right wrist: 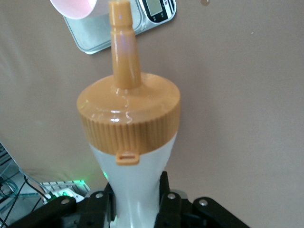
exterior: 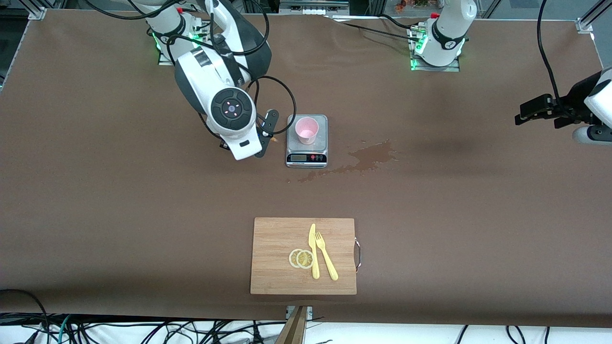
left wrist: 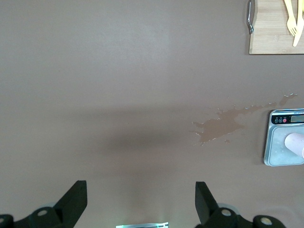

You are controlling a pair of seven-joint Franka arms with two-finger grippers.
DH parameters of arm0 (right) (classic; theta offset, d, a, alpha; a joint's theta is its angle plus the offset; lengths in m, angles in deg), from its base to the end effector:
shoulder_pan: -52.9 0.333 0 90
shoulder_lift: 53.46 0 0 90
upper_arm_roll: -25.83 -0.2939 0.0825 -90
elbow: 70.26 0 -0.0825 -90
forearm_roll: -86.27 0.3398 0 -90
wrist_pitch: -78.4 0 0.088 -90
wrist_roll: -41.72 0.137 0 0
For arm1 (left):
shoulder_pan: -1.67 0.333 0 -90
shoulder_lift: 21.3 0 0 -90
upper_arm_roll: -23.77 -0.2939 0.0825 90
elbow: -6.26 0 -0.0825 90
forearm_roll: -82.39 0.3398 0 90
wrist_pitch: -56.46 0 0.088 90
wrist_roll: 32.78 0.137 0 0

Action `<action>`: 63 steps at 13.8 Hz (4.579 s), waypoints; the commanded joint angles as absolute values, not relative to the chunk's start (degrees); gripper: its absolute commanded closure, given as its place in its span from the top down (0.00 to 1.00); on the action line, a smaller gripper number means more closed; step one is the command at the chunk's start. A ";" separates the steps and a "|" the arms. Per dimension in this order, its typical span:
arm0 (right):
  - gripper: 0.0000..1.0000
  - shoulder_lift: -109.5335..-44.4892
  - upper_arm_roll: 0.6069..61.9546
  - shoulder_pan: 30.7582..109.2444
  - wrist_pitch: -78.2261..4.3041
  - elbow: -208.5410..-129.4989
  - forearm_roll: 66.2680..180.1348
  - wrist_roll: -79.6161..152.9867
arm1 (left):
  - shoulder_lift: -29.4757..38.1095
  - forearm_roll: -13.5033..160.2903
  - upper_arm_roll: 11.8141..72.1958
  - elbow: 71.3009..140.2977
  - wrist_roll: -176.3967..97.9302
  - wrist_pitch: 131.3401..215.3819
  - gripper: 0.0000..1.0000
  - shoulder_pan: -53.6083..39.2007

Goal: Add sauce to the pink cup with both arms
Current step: 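Carry the sauce bottle back with the right gripper and lower it, then open the right gripper and release the bottle on the table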

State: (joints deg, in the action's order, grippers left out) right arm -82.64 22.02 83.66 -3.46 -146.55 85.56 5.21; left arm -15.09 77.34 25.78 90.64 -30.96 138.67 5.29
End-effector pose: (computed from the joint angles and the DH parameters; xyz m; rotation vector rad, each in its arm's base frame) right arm 0.4909 0.3282 0.3780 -2.4811 -1.7708 0.6347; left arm 0.5217 0.0026 0.5475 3.0376 -0.0141 -0.2181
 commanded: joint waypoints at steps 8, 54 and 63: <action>0.36 -70.44 21.26 77.43 -13.26 -160.07 94.51 -1.85 | -14.27 77.99 26.32 88.18 -30.59 138.02 1.00 4.92; 0.49 -89.14 21.09 38.40 -21.10 -179.95 132.76 -100.22 | -14.27 77.90 26.23 88.18 -30.59 137.94 1.00 4.83; 1.00 -89.23 21.61 36.91 -20.66 -178.28 129.96 -101.19 | -14.27 77.90 26.23 88.18 -30.59 137.94 1.00 4.83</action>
